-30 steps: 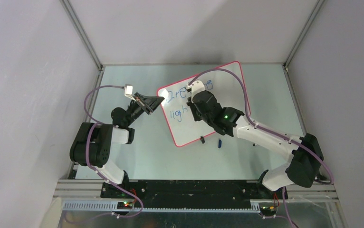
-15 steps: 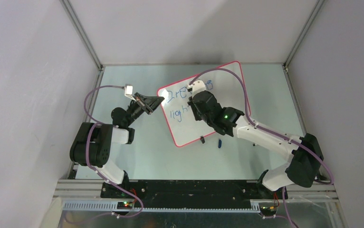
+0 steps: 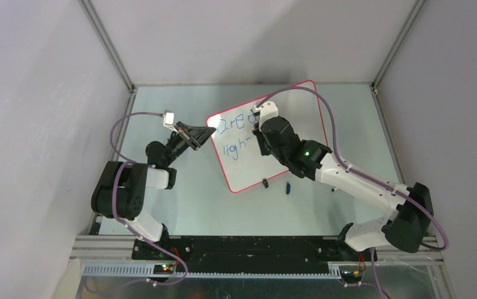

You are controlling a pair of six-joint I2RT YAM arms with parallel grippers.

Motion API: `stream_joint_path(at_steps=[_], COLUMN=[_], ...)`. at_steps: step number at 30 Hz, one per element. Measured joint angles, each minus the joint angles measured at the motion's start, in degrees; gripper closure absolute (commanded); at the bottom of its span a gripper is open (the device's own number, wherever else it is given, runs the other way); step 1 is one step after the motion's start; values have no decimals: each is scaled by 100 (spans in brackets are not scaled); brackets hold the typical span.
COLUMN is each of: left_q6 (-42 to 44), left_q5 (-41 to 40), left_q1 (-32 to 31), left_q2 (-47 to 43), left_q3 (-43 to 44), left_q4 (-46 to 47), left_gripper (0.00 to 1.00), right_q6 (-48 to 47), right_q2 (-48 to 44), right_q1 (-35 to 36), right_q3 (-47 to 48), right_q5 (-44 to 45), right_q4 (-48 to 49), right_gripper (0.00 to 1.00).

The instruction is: Write a sentence on the whiteboard

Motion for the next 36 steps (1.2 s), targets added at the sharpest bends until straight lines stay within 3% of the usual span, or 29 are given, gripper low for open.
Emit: stream_joint_path(at_steps=[36], left_q6=[2], left_q5=[-13], left_q1=[-9], left_q2=[-31], left_q3=[-22], left_q4=[2], left_gripper=[100], right_q6=[-9], right_q2=[400], right_q1=[-68], right_q3=[267], right_q5=[-304], right_q4=[2], right_gripper=[100])
